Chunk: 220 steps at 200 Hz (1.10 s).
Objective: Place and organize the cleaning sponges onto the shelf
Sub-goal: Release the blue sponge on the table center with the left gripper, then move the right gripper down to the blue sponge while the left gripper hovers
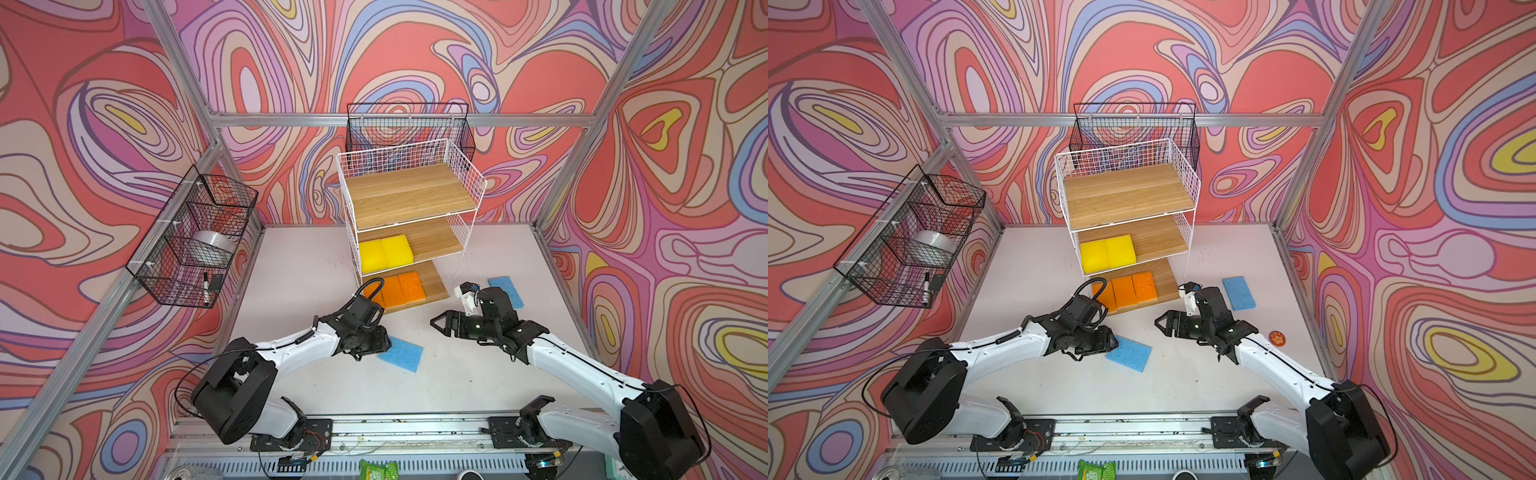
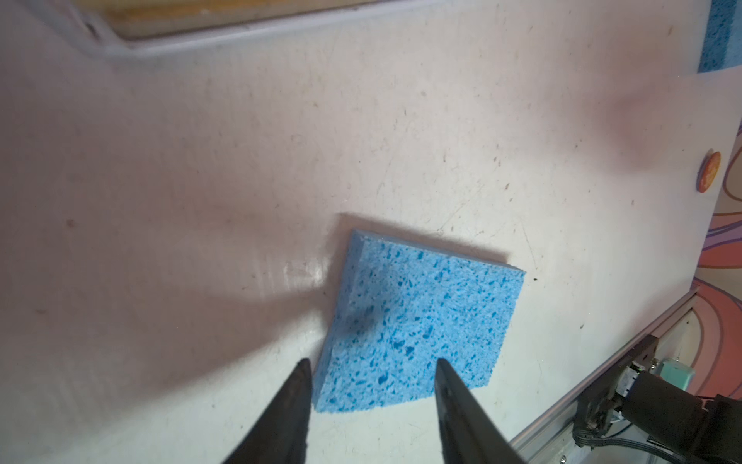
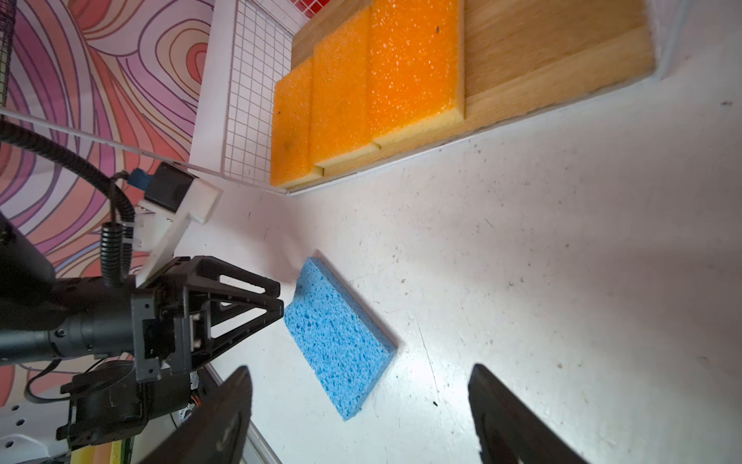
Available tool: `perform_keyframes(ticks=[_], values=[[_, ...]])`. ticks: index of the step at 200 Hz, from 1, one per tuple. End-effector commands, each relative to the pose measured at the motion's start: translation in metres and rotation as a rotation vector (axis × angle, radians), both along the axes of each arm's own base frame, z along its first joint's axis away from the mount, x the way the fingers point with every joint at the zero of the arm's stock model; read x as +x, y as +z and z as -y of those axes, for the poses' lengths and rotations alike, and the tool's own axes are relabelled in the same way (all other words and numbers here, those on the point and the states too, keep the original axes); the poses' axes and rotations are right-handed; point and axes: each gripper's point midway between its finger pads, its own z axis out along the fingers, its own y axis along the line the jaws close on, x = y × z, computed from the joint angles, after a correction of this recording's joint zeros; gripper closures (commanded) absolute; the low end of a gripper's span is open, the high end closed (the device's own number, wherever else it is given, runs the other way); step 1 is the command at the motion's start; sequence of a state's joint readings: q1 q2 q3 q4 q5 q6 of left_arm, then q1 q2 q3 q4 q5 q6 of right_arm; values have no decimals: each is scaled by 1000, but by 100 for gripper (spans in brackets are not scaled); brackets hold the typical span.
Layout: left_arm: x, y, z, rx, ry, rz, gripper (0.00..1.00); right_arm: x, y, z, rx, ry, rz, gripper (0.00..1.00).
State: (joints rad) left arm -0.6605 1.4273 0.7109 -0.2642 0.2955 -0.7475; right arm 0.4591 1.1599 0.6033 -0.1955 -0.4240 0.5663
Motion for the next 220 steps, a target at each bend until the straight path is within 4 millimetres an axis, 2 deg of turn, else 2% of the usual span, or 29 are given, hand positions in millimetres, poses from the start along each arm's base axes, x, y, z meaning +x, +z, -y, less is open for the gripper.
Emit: perform_keyframes(ticks=[1,36,74,103,141,220], values=[[11,18,3,-20,-16,86,33,4,2,-4,-2,32,16,18],[0,27,-8,-14,-7,96,32,4,-8,-12,22,60,-17,38],[-13,35,-25,-9,24,117,34,1,-25,-20,23,79,-62,51],[-20,37,-36,9,35,128,34,-5,-36,-33,23,102,-88,50],[-23,34,-40,19,39,126,34,-16,-54,-51,-21,150,-113,47],[-28,29,-45,17,51,132,34,-26,-75,-61,-33,183,-167,46]])
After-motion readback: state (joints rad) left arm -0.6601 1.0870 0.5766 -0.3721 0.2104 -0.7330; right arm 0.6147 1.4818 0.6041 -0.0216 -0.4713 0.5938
